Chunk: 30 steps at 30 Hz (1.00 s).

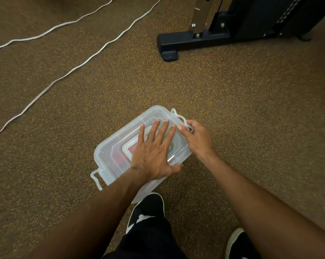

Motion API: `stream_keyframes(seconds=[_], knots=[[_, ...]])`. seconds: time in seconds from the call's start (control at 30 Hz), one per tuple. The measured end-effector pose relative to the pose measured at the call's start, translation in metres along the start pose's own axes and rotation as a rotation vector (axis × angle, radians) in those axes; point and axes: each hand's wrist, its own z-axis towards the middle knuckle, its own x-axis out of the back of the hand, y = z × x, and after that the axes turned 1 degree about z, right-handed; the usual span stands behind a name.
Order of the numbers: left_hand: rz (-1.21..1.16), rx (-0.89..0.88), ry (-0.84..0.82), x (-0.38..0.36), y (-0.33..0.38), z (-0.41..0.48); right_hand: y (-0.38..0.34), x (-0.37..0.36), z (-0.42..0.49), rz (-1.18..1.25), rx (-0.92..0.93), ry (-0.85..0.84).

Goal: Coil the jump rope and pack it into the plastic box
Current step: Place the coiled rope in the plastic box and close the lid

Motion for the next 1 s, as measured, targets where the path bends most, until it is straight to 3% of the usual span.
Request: stream_keyframes(seconds=[0.23, 0.43, 0.77, 0.93, 1.0], knots=[[-0.021, 0.019, 0.014, -0.001, 0.0, 0.0, -0.003, 0.004, 0.001, -0.171, 0.077, -0.017], [-0.041, 0.022, 0.024, -0.001, 0.0, 0.0, -0.01, 0.003, -0.007, -0.395, 0.18, 0.091], [-0.072, 0.017, 0.06, -0.004, -0.002, 0.0, -0.012, 0.001, -0.014, -0.39, 0.192, 0.108], [-0.135, -0.016, 0.06, -0.001, -0.004, -0.002, -0.014, 0.012, -0.013, -0.388, 0.169, -0.06], [-0.346, -0.018, 0.087, 0.006, -0.008, -0.005, -0.02, 0.015, -0.019, -0.459, 0.239, -0.095]])
